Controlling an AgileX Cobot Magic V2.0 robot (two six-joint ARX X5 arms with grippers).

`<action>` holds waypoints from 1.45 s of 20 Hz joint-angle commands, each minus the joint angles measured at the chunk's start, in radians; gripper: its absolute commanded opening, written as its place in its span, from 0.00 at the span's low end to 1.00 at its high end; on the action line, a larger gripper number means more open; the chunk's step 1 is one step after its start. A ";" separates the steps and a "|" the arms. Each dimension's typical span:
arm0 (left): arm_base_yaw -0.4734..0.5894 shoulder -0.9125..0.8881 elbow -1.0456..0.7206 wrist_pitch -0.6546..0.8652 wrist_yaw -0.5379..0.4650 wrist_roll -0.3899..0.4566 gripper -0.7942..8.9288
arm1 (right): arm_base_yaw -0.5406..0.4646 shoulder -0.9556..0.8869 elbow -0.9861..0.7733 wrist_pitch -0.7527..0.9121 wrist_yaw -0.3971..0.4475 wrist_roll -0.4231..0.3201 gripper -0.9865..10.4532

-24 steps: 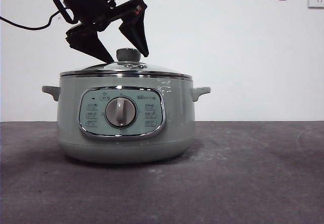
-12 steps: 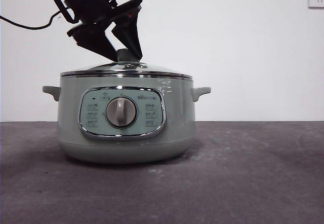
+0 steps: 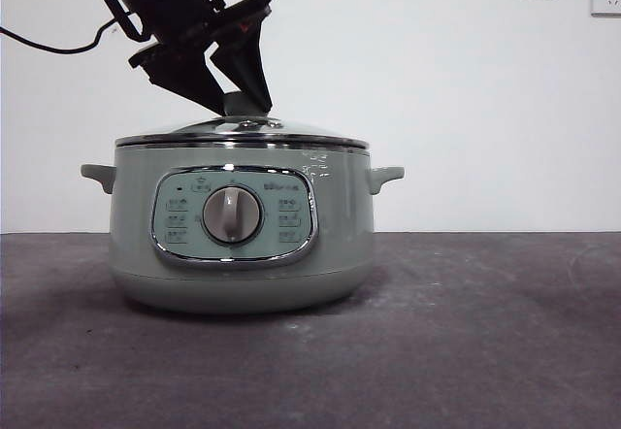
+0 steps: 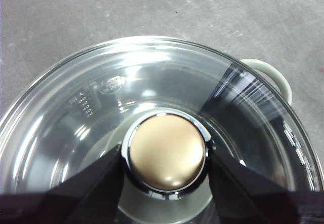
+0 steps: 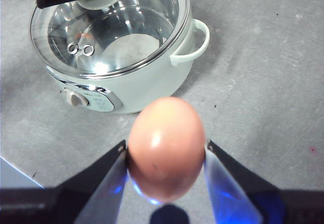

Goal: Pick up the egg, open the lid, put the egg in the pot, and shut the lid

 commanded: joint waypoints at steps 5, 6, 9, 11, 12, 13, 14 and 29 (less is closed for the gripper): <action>0.004 -0.114 0.058 -0.043 0.008 0.000 0.07 | 0.000 -0.002 -0.002 0.019 0.002 -0.009 0.08; 0.004 -0.135 0.072 -0.066 0.008 0.000 0.07 | 0.000 -0.002 -0.002 0.031 0.002 -0.009 0.08; 0.004 -0.215 0.093 -0.123 0.004 0.000 0.07 | 0.003 0.014 -0.002 0.089 -0.006 -0.009 0.08; 0.004 -0.288 0.096 -0.176 -0.012 0.000 0.07 | 0.006 0.049 -0.002 0.137 -0.030 -0.010 0.08; 0.004 -0.332 0.096 -0.216 -0.026 0.000 0.07 | 0.010 0.079 -0.002 0.166 -0.057 -0.010 0.08; 0.004 -0.372 0.096 -0.249 -0.035 0.000 0.07 | 0.011 0.108 -0.002 0.198 -0.061 -0.010 0.08; 0.004 -0.412 0.096 -0.283 -0.044 0.002 0.07 | 0.015 0.144 0.000 0.233 -0.061 -0.013 0.08; 0.003 -0.748 0.096 -0.578 -0.093 -0.008 0.07 | 0.150 0.972 0.545 0.322 -0.061 -0.186 0.08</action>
